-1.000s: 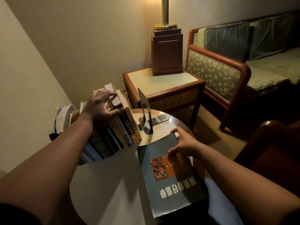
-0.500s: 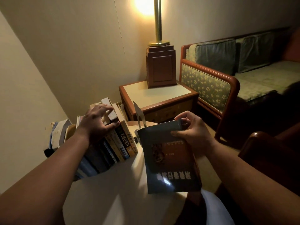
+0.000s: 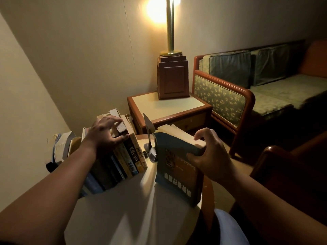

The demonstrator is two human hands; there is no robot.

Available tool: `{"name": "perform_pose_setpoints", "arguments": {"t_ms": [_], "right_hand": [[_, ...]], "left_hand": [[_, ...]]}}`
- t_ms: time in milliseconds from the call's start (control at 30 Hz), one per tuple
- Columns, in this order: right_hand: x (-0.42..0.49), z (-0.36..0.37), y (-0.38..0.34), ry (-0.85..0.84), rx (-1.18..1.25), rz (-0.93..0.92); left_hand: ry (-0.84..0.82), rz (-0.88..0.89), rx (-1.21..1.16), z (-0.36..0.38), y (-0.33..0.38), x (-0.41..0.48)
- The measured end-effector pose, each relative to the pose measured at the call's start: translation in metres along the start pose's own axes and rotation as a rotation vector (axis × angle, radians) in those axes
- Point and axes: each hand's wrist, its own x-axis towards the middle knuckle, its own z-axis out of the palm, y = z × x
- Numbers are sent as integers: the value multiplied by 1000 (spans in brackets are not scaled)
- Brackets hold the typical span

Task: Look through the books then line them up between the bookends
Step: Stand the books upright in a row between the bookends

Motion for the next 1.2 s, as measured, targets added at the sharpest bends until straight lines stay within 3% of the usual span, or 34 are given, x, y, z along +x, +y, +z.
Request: {"name": "perform_pose_setpoints", "arguments": {"t_ms": [200, 367, 600, 867, 1200], "right_hand": [[26, -22, -28, -541, -302, 167], [63, -16, -44, -838, -404, 251], [96, 0, -29, -926, -476, 262], [104, -4, -23, -1068, -109, 652], [71, -4, -22, -848, 16, 575]], "left_hand": [[-1, -6, 2, 1, -1, 1], [-20, -31, 14, 1, 0, 0], [-25, -44, 20, -1, 4, -1], [-43, -54, 31, -2, 4, -1], [-57, -62, 32, -2, 4, -2]]}}
